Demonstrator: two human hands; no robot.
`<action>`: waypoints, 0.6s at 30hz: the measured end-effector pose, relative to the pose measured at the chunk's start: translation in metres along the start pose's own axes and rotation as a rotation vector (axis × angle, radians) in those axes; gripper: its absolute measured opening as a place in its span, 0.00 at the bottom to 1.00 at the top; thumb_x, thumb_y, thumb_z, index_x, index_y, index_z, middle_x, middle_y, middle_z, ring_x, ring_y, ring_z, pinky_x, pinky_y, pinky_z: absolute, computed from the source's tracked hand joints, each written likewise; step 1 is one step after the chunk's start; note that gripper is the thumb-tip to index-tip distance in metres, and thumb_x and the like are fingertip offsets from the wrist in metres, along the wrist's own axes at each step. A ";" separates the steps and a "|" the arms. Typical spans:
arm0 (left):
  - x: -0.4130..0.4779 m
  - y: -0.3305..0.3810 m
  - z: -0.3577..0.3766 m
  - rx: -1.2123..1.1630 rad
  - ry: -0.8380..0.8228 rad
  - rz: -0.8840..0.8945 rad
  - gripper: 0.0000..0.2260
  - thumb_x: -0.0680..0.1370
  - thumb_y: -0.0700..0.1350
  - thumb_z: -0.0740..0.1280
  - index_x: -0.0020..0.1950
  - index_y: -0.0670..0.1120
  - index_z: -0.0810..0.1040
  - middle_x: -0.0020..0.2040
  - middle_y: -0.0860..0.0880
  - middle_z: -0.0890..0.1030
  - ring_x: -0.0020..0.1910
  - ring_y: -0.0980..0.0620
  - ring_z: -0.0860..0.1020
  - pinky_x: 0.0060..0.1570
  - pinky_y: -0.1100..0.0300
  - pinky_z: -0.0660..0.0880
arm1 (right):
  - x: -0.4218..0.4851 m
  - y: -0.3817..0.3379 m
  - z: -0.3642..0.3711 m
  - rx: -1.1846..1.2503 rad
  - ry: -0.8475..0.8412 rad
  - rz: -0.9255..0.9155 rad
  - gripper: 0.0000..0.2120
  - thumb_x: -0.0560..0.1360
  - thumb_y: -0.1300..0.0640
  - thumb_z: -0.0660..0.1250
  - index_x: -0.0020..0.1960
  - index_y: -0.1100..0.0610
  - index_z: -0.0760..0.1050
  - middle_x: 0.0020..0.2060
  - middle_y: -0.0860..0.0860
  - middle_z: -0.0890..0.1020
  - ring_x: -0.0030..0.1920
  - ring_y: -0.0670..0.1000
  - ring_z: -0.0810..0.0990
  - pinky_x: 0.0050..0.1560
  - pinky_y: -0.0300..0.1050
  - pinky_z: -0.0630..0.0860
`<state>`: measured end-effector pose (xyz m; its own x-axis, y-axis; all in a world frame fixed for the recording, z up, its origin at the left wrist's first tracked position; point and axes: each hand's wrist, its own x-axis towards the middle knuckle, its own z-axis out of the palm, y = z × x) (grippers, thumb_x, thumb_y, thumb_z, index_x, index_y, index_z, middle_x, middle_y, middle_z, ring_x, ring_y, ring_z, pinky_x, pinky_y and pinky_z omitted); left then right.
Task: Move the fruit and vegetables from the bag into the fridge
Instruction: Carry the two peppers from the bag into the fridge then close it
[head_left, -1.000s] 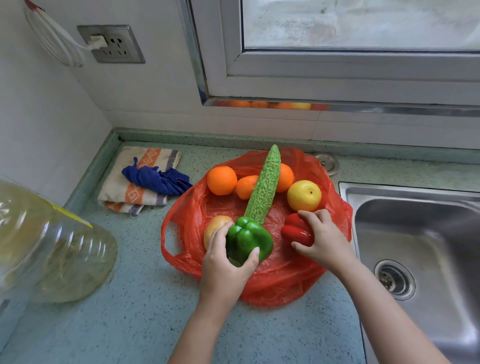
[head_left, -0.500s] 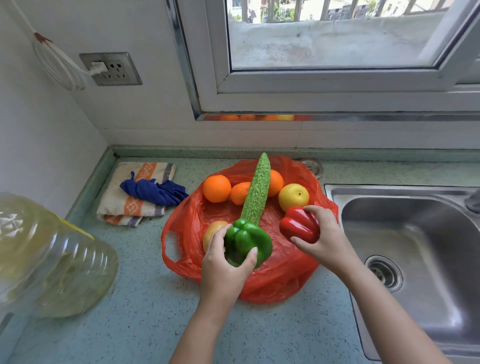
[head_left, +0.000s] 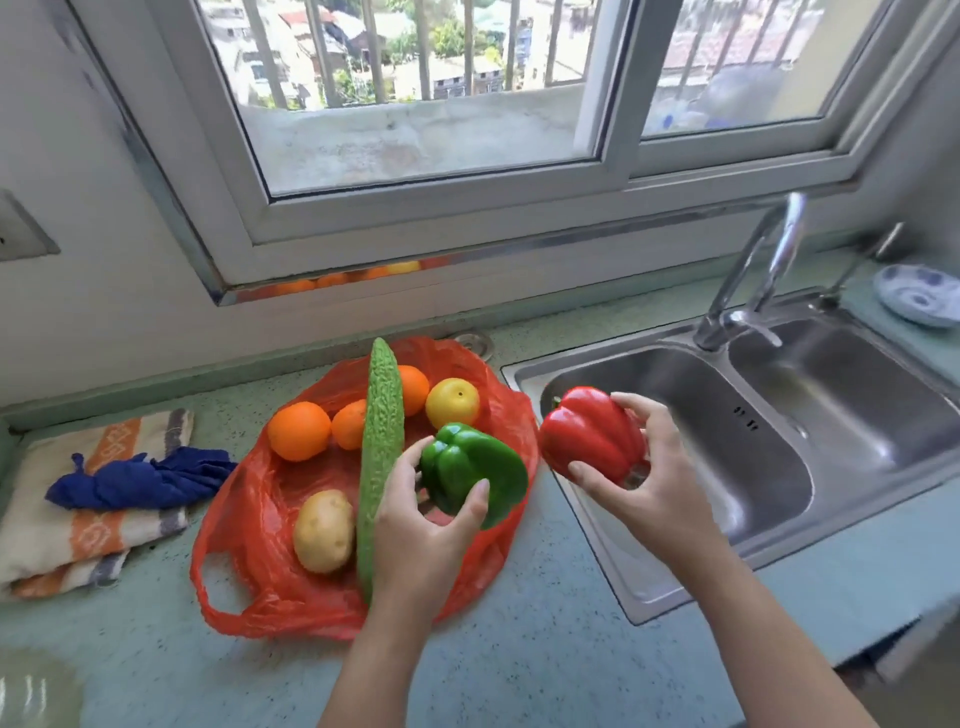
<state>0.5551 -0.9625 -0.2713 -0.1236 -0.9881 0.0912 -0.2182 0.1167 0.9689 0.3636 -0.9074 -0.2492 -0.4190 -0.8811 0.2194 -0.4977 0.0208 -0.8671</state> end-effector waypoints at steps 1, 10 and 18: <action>-0.002 -0.002 0.007 -0.017 -0.035 -0.009 0.22 0.64 0.52 0.75 0.55 0.59 0.72 0.54 0.53 0.78 0.52 0.58 0.76 0.47 0.65 0.75 | -0.008 0.001 -0.006 -0.008 0.028 0.009 0.30 0.61 0.47 0.73 0.59 0.41 0.65 0.55 0.42 0.71 0.53 0.41 0.73 0.53 0.39 0.72; -0.029 0.023 0.084 -0.022 -0.378 0.080 0.22 0.69 0.42 0.74 0.60 0.51 0.72 0.54 0.52 0.78 0.50 0.59 0.76 0.50 0.63 0.75 | -0.077 0.012 -0.083 -0.058 0.281 0.134 0.30 0.63 0.48 0.72 0.62 0.42 0.64 0.58 0.45 0.70 0.56 0.42 0.72 0.51 0.29 0.70; -0.099 0.078 0.180 -0.117 -0.636 0.145 0.22 0.64 0.50 0.74 0.56 0.57 0.72 0.53 0.49 0.78 0.50 0.53 0.78 0.49 0.54 0.77 | -0.153 0.022 -0.187 -0.111 0.594 0.139 0.28 0.62 0.43 0.70 0.59 0.40 0.64 0.57 0.43 0.71 0.54 0.37 0.72 0.46 0.24 0.68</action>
<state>0.3760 -0.8378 -0.2461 -0.6990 -0.7075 0.1043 -0.0536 0.1972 0.9789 0.2754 -0.6836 -0.2180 -0.8207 -0.4540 0.3470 -0.4708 0.1932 -0.8608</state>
